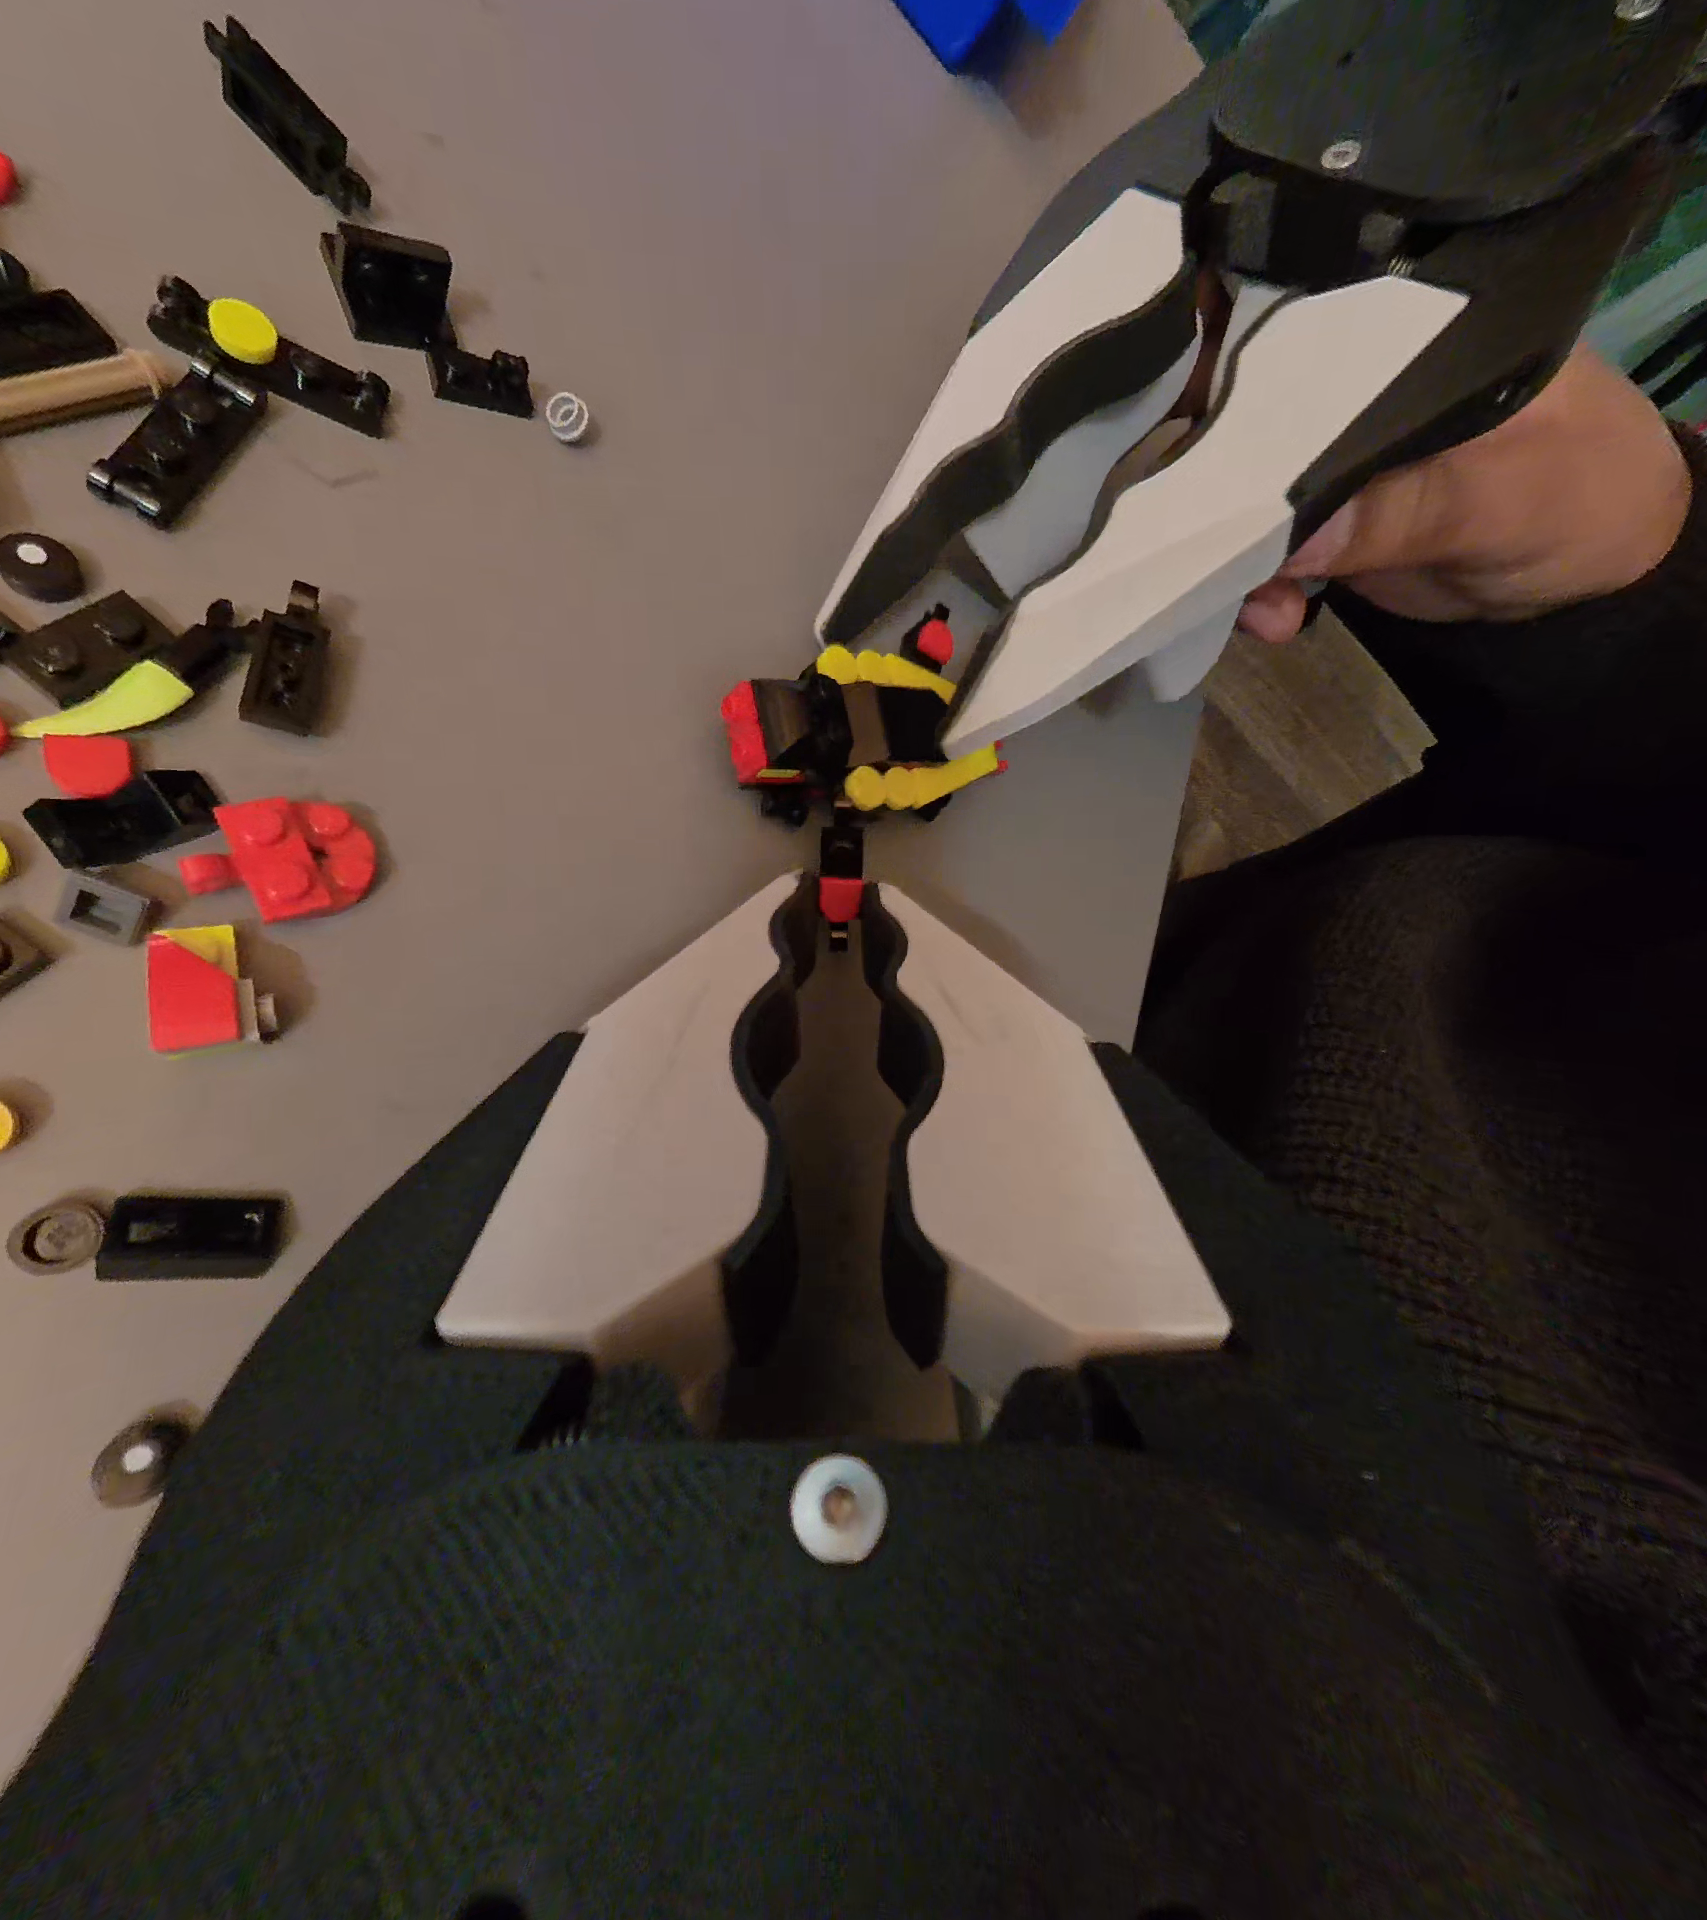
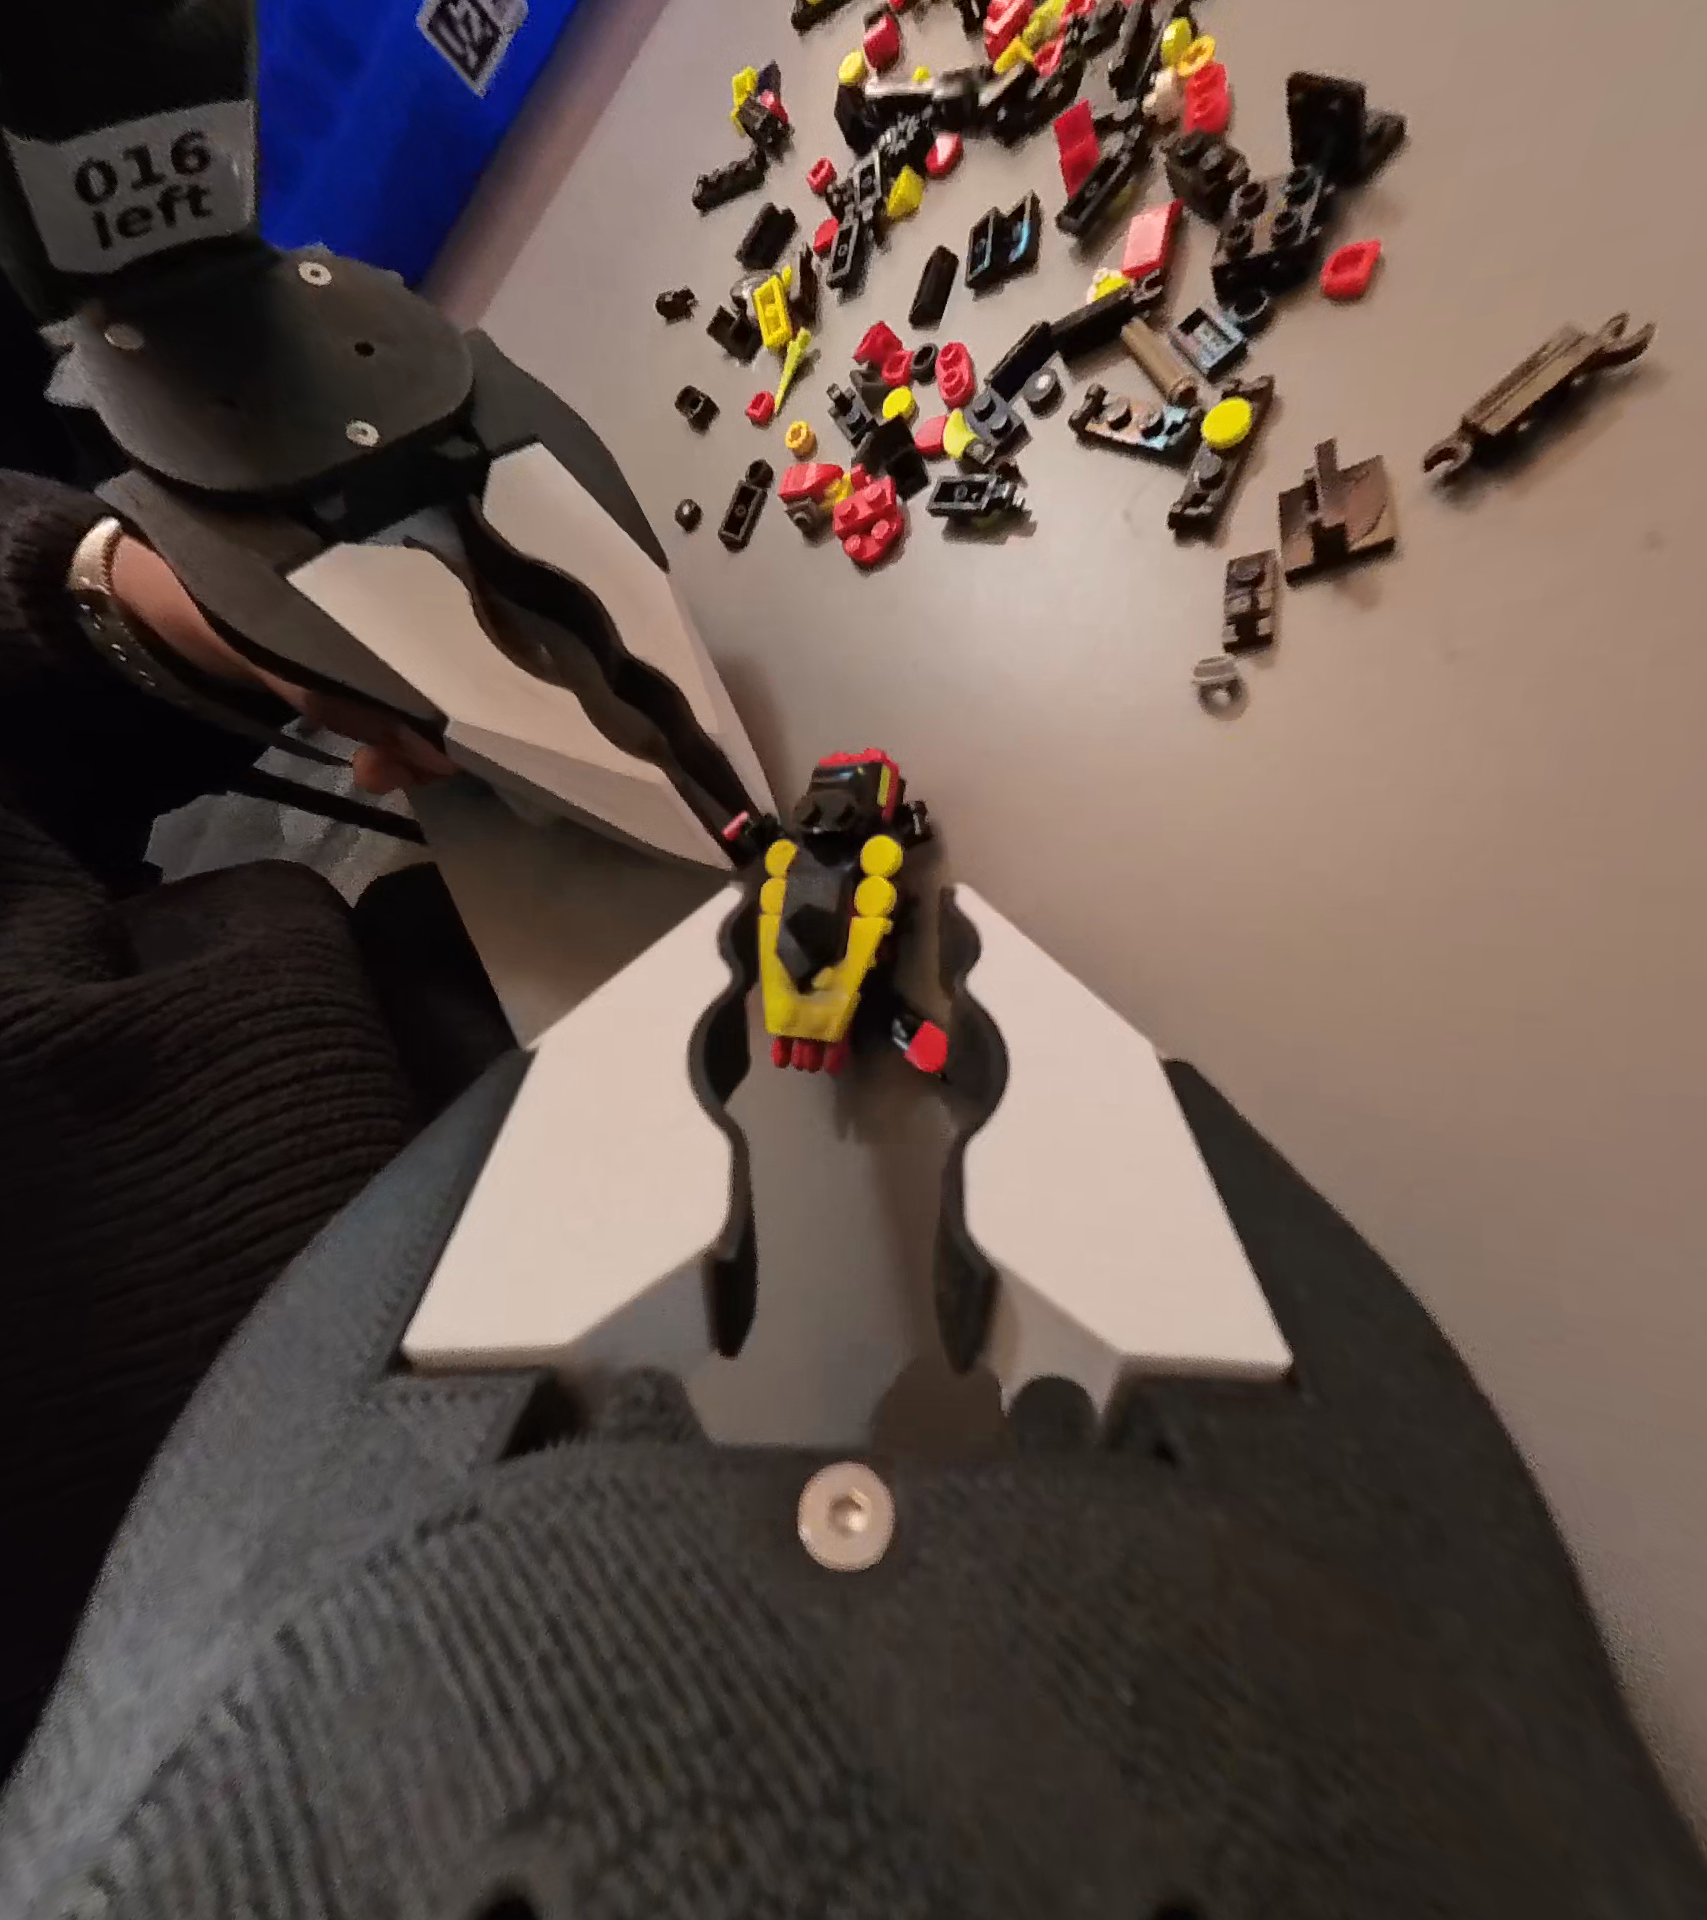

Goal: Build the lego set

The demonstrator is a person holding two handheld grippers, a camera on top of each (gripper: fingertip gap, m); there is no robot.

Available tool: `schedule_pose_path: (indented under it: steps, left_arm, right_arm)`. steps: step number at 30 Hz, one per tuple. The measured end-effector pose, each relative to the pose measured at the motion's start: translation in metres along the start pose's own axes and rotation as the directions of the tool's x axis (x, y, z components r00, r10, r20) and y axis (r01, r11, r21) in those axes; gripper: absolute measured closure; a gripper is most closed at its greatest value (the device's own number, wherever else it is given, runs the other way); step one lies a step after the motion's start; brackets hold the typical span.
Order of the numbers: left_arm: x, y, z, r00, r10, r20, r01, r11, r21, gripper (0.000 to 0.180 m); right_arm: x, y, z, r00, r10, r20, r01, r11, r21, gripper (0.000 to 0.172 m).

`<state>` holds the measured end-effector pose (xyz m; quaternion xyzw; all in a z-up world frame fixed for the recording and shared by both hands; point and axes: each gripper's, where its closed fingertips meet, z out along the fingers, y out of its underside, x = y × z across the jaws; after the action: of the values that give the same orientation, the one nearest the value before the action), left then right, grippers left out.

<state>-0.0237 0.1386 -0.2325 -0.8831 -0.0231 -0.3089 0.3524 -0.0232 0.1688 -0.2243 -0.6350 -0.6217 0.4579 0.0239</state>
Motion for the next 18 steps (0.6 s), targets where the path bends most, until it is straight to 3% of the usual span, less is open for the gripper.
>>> schedule_pose_path:
  steps: [1,9,18]
  left_arm:
    - [0.0,0.0,0.001,1.0,0.003,-0.001,-0.003,1.0,0.001,0.176]
    - [0.008,-0.002,-0.007,1.0,-0.021,-0.021,0.021,1.0,0.006,0.176]
    - [0.017,0.011,-0.013,0.999,-0.028,-0.016,0.028,1.0,0.002,0.176]
  right_arm:
    - [0.001,0.003,0.002,1.0,0.0,-0.002,0.0,1.0,-0.021,0.142]
    - [-0.006,0.009,0.009,0.998,-0.062,-0.003,0.062,0.996,-0.07,0.145]
    - [-0.013,0.008,0.014,0.925,-0.347,-0.156,0.323,0.933,-0.16,0.145]
